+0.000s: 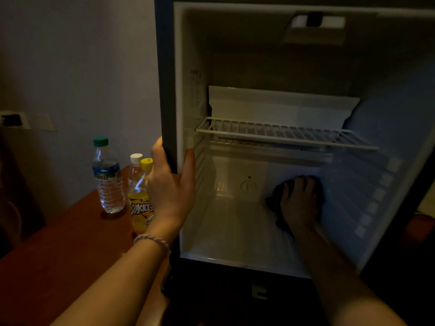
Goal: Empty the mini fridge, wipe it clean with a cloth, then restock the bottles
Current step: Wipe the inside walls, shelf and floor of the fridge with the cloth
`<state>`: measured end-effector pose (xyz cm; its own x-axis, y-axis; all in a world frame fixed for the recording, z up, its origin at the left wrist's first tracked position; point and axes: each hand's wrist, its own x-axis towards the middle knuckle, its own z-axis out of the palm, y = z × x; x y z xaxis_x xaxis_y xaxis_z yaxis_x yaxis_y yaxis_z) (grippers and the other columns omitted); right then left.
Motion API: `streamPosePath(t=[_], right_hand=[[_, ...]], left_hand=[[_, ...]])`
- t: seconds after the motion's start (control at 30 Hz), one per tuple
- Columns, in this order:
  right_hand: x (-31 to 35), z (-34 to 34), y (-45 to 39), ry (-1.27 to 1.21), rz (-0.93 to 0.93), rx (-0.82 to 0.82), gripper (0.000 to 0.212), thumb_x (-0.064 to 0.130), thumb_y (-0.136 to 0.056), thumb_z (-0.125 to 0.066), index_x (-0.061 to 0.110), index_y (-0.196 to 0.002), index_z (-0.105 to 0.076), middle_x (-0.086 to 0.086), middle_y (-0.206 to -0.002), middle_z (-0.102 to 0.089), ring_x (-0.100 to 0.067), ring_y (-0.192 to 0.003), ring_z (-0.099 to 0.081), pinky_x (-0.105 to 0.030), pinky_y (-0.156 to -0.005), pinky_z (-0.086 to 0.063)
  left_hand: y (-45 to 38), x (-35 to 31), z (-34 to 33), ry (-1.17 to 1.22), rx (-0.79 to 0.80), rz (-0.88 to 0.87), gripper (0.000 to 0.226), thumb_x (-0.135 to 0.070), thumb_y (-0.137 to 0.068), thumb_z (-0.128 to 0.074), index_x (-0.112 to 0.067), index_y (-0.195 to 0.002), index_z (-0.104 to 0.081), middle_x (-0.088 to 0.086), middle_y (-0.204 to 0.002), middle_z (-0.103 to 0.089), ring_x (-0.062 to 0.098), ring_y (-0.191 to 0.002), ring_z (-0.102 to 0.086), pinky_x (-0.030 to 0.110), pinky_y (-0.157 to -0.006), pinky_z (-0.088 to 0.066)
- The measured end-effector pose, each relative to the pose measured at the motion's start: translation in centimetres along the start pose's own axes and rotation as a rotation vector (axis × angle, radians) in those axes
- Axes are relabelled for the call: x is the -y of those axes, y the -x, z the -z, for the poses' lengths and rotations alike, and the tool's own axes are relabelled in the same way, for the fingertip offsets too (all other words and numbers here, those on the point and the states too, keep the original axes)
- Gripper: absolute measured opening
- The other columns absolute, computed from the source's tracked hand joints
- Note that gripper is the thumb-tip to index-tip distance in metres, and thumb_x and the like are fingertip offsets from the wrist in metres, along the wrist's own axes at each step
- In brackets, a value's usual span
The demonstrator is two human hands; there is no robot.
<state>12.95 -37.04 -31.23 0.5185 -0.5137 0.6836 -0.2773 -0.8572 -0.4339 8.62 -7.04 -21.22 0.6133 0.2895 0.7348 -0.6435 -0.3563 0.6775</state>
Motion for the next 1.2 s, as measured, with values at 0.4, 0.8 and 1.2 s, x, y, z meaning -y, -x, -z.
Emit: streamPosePath(t=[0.4,0.8,1.2], right_hand=[[4.9,-2.2,1.0,-0.095,-0.384,-0.197,0.04,0.034,-0.097,-0.057,-0.002,-0.115,-0.053,-0.033,-0.12,-0.053,-0.045,-0.085,-0.057,-0.048,-0.071,-0.048],[13.8,-4.9,3.9,-0.354,-0.166,0.037,0.035,0.029,-0.097,-0.061,-0.003,-0.113,-0.057,-0.029,-0.128,-0.048,-0.044,-0.09,-0.058,-0.046,-0.079,-0.047],[14.8,-5.5,4.6,-0.229,0.257,0.287,0.033,0.035,-0.1,-0.051,0.01,-0.122,-0.056,-0.02,-0.136,-0.042,-0.04,-0.083,-0.059,-0.037,-0.062,-0.044]], left_hand=[[0.1,0.0,-0.2,-0.038,-0.021,-0.011,0.054,-0.038,-0.097,-0.057,-0.014,-0.142,-0.041,0.005,-0.113,-0.066,0.01,-0.089,-0.062,0.006,-0.062,-0.041],[0.1,0.5,-0.3,-0.039,-0.046,-0.05,0.054,-0.04,-0.098,-0.058,-0.014,-0.142,-0.041,0.005,-0.112,-0.066,0.014,-0.092,-0.064,0.012,-0.068,-0.045],[0.0,0.5,0.0,-0.03,-0.028,-0.073,0.055,-0.037,-0.098,-0.059,-0.014,-0.144,-0.04,-0.003,-0.111,-0.062,0.01,-0.093,-0.064,0.005,-0.069,-0.045]])
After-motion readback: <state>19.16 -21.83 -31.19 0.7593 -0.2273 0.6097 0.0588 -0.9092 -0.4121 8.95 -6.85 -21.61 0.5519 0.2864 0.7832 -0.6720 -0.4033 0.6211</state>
